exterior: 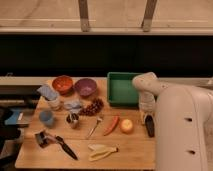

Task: Place eraser in metal cup

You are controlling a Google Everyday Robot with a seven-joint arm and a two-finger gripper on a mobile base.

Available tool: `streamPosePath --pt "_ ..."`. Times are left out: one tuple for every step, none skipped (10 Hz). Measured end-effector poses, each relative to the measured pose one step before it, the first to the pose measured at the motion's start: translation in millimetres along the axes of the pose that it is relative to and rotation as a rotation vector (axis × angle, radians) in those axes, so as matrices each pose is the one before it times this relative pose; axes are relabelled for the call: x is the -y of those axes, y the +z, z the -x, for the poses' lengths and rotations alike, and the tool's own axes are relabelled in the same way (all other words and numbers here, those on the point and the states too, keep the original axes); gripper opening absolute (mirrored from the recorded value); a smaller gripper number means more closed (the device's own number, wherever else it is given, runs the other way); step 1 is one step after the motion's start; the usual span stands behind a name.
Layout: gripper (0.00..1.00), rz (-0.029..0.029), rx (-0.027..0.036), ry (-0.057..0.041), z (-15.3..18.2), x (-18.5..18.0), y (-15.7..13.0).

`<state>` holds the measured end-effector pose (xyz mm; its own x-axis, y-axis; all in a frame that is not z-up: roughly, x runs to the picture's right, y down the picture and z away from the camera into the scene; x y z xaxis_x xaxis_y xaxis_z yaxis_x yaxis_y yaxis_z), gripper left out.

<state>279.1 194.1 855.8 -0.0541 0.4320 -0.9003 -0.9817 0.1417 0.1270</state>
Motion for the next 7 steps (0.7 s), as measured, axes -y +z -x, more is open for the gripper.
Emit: streamPosePath --pt "0.00 -0.00047 -0.00056 -0.00052 -0.25 -0.17 0.12" --pt "0.00 -0.00462 0.00098 0.00089 -0.46 -0.07 -0.35" --pt "0.00 -0.03063 0.00587 -0.00143 1.73 -5.41 -2.22" --pt "0.00 -0.01345 0.00459 -0.00252 1.10 -7.41 -1.69" --pt "0.00 -0.01495 0.00678 -0.00659 -0.46 -13.33 -1.90" --pt "0.00 0.00848 0.00371 -0.00278 1.94 -4.02 -2.35" --pt "0.00 0.00133 0.00057 -0.00142 0.16 -1.21 -0.27"
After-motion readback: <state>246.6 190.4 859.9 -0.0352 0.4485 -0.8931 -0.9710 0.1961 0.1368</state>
